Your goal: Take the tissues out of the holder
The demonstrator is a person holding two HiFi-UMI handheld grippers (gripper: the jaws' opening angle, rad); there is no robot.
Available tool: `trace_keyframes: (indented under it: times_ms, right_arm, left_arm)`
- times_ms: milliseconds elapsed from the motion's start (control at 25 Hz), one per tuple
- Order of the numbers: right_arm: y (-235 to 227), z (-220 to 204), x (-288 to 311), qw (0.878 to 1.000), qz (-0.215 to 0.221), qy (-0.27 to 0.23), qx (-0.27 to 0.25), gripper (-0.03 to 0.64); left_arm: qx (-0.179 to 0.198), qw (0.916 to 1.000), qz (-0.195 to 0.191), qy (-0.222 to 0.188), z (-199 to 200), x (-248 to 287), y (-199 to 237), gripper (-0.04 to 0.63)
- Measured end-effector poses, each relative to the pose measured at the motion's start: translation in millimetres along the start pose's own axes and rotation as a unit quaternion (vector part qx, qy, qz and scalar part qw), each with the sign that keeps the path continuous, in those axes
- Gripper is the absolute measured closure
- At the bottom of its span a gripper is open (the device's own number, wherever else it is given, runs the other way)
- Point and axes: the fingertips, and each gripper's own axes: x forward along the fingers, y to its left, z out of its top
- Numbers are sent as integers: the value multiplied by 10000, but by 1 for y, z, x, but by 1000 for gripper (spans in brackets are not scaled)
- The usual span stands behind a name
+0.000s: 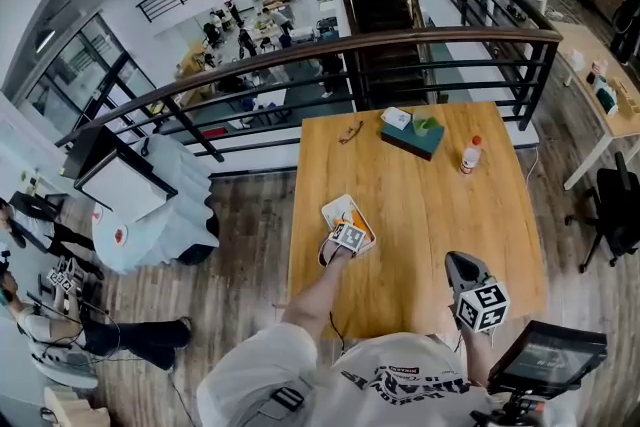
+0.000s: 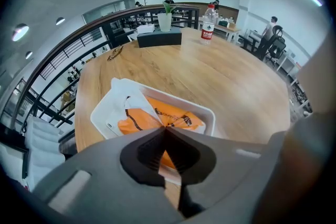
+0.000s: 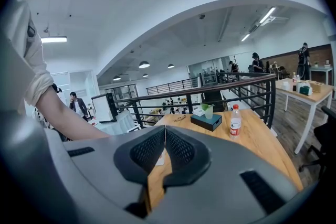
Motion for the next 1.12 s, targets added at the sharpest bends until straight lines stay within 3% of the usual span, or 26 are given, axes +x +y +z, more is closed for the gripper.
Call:
trace_keyframes:
  times_ms: [240, 480, 960, 1120]
  right_arm:
    - [4, 4, 1, 10000, 53, -28, 2, 607]
    - [-1, 1, 2, 10000, 40, -16, -16, 607]
    - [6, 3, 8, 9998, 185, -3, -30, 607]
    - [8, 7, 10, 9997, 222, -17, -50, 607]
  left_arm:
    - [107, 9999, 99, -23, 1, -10, 8, 591]
    - [452, 9977, 289, -411, 19, -32, 13, 591]
    - [966, 9872, 648, -1087, 72, -132, 26, 591]
    - [1204, 9792, 849, -1394, 100, -181, 28, 591]
